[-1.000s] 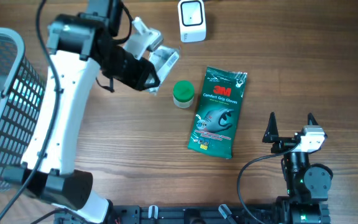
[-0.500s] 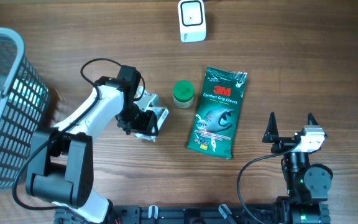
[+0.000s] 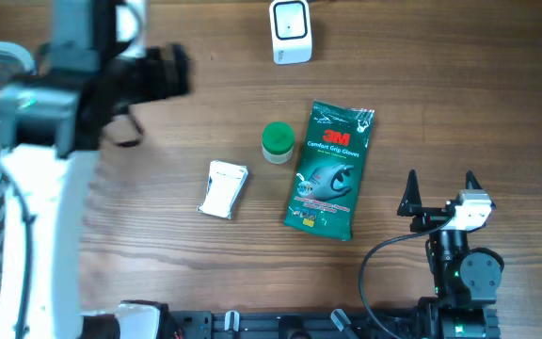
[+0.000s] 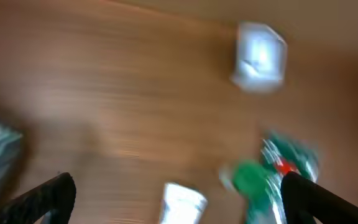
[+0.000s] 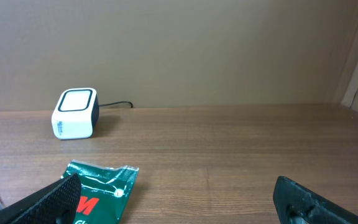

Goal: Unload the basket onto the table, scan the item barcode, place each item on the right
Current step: 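Hold the bandage pack toward the scanner, then place it down, then reach into the basket and grasp the pale green wipes pack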

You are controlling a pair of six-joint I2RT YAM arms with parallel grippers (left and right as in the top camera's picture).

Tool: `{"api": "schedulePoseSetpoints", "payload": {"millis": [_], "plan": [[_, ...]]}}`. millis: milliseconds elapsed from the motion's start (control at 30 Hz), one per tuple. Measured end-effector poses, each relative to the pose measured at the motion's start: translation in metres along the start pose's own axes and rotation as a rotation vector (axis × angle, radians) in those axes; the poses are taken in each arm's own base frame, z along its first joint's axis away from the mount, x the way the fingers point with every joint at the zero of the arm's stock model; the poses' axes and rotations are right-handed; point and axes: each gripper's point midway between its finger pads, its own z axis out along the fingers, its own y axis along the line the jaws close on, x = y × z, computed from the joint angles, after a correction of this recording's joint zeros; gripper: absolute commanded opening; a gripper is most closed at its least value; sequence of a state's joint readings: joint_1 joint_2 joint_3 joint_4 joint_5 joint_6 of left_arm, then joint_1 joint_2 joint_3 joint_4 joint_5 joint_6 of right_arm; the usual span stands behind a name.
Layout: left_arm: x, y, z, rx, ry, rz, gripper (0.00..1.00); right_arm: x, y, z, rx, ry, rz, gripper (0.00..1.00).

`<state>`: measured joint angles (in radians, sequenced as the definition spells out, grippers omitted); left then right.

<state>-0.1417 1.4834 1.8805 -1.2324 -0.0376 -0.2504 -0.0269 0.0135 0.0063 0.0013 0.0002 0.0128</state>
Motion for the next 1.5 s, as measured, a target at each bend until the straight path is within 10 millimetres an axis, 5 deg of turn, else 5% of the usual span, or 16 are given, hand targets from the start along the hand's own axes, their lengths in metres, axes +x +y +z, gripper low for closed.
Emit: {"api": "schedulePoseSetpoints", "payload": {"millis": [100, 233, 367, 533, 700, 800, 967, 1067, 1100, 1167, 1200, 1500], "plan": [[-0.015, 0.091, -0.011, -0.226, -0.072, -0.349, 1.00, 0.000, 0.000, 0.000, 0.000, 0.000, 0.000, 1.00], [-0.008, 0.204, -0.031, -0.415, -0.132, -0.763, 1.00, 0.000, 0.000, 0.000, 0.000, 0.000, 0.000, 1.00], [0.016, 0.284, -0.048, -0.519, -0.152, -1.022, 1.00, 0.000, 0.000, 0.000, 0.000, 0.000, 0.000, 1.00], [0.035, 0.345, 0.002, -0.530, -0.033, -1.090, 1.00, 0.000, 0.000, 0.000, 0.000, 0.000, 0.000, 1.00], [0.064, 0.357, 0.091, -0.375, 0.209, -0.994, 1.00, 0.000, 0.000, 0.000, 0.000, 0.000, 0.000, 1.00], [0.100, 0.356, 0.139, -0.283, 0.387, -0.979, 1.00, 0.000, 0.000, 0.000, 0.000, 0.000, 0.000, 1.00], [0.139, 0.364, 0.185, -0.254, 0.502, -0.985, 1.00, 0.000, 0.000, 0.000, 0.000, 0.000, 0.000, 1.00], [0.145, 0.367, 0.195, -0.248, 0.491, -0.973, 0.99, 0.000, 0.000, 0.000, 0.000, 0.000, 0.000, 1.00], [0.144, 0.368, 0.195, -0.246, 0.484, -0.971, 0.92, 0.000, 0.000, 0.000, 0.000, 0.000, 0.000, 1.00], [0.142, 0.369, 0.197, -0.244, 0.472, -0.963, 0.27, 0.000, 0.000, 0.000, 0.000, 0.000, 0.000, 1.00], [0.142, 0.369, 0.198, -0.241, 0.467, -0.959, 0.04, 0.000, 0.000, 0.000, 0.000, 0.000, 0.000, 1.00], [0.134, 0.356, 0.195, -0.163, 0.470, -0.956, 0.04, 0.000, 0.000, 0.000, 0.000, 0.000, 0.000, 1.00]]}}
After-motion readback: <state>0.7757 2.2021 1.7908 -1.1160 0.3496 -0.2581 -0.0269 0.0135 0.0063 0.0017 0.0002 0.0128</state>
